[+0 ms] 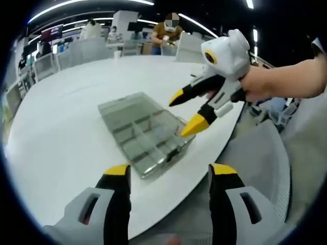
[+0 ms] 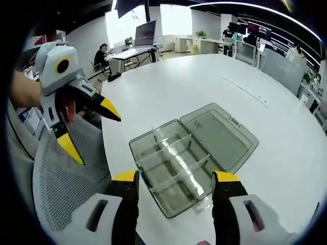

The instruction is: Insert the divider into the dual guide fixture by aligning both edges with the guide slots and pushing it downward to the bottom, including one-sided entry, uneven engagement, binding, and posture correction.

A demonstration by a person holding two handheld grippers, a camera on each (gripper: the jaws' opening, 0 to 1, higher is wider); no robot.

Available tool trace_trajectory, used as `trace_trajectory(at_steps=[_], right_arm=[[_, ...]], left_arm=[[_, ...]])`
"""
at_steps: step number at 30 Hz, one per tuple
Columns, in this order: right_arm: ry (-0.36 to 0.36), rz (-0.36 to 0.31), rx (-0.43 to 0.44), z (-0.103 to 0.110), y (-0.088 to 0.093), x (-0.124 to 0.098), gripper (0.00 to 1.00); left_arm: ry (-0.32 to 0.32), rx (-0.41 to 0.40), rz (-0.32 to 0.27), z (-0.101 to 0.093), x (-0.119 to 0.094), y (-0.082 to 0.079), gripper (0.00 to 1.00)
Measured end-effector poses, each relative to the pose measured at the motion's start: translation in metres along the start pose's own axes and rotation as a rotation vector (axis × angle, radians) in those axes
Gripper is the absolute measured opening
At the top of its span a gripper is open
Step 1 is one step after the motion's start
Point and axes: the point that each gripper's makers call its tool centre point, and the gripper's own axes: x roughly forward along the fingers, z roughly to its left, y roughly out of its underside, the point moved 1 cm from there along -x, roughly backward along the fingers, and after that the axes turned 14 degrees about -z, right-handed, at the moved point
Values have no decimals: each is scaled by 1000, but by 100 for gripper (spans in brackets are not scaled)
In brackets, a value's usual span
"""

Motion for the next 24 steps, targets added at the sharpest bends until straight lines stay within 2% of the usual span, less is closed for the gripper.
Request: trace_trajectory(at_steps=[3, 16, 24], right_arm=[[27, -26, 41, -1, -1, -6, 60], [123, -111, 116, 5, -7, -35, 73], [184, -160, 175, 6, -6, -54, 76]], left_arm=[[-11, 2, -1, 1, 0, -1, 62], [-56, -2, -9, 6, -6, -2, 75], [-92, -19, -16, 8, -12, -1, 84]])
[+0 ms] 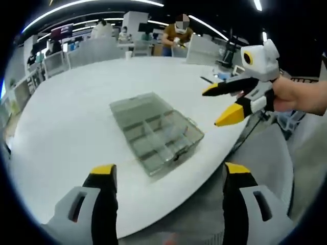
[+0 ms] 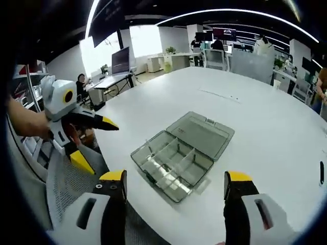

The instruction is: Insert the divider into the dual guide fixture by aligning both edges with the guide slots and pushing it downward to the bottom, including one-sided entry, uneven engagement, binding, and posture correction.

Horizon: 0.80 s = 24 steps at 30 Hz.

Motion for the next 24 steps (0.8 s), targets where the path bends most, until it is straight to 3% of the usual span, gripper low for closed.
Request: trace_trajectory(at_steps=[11, 24], right_arm=[[97, -40, 99, -6, 11, -24, 78], [153, -81, 176, -6, 16, -41, 81]], left_arm=[[-44, -29, -17, 1, -7, -2, 94], [-90, -76, -26, 4, -16, 0, 99]])
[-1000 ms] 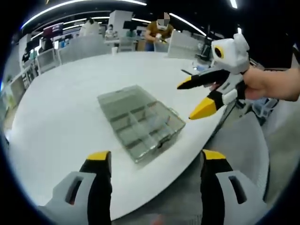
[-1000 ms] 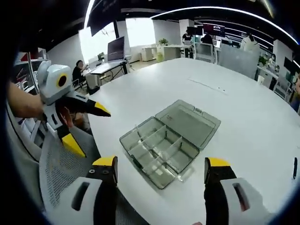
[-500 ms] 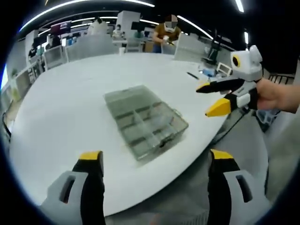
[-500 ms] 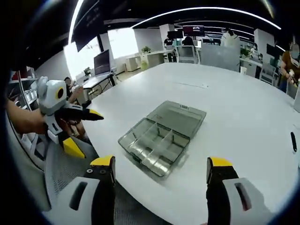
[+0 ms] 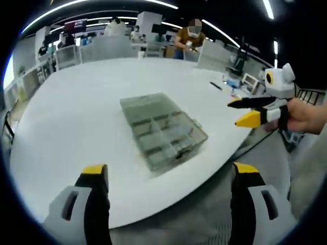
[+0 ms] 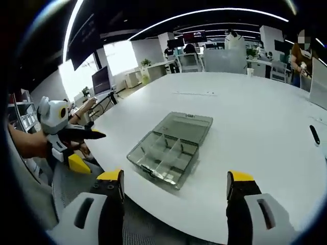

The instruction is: Insert the divider into the dual guide fixture by aligning both edges with the guide slots and pushing it downward to the bottom, including one-sided entry, uneven engagement, binding, and posture correction.

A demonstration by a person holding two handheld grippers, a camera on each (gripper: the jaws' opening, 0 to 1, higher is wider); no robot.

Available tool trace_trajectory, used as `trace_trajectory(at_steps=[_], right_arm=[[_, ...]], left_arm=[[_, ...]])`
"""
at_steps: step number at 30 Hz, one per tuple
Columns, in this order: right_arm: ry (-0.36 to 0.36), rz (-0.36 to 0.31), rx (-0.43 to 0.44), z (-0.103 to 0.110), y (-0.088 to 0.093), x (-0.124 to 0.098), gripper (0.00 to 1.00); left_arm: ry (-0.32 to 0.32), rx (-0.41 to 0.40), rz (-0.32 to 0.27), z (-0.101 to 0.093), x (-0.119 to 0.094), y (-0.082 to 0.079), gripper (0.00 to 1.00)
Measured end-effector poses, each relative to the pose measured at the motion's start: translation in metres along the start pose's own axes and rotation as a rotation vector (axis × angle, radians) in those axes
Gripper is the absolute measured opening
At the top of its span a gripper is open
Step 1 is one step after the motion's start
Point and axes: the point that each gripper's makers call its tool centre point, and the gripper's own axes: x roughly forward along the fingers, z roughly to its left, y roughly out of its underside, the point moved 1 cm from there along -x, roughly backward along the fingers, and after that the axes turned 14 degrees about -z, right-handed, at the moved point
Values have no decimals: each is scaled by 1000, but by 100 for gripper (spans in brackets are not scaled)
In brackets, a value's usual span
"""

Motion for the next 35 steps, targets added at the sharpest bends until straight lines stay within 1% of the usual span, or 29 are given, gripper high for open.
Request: trace_trajectory(at_steps=[6, 9, 19, 29, 35], right_arm=[[12, -3, 20, 0, 6, -6, 81], [18, -4, 28, 0, 8, -9, 81], [28, -18, 35, 0, 6, -12, 81], [42, -22, 44, -2, 5, -15, 80], [48, -21, 44, -3, 5, -15, 80]], left_arm=[[-16, -15, 0, 0, -4, 2, 99], [-27, -17, -11, 0, -6, -2, 99], [-51, -34, -19, 3, -11, -4, 99], [-85, -84, -34, 9, -16, -6, 99], [-96, -83, -42, 11, -17, -8, 99]])
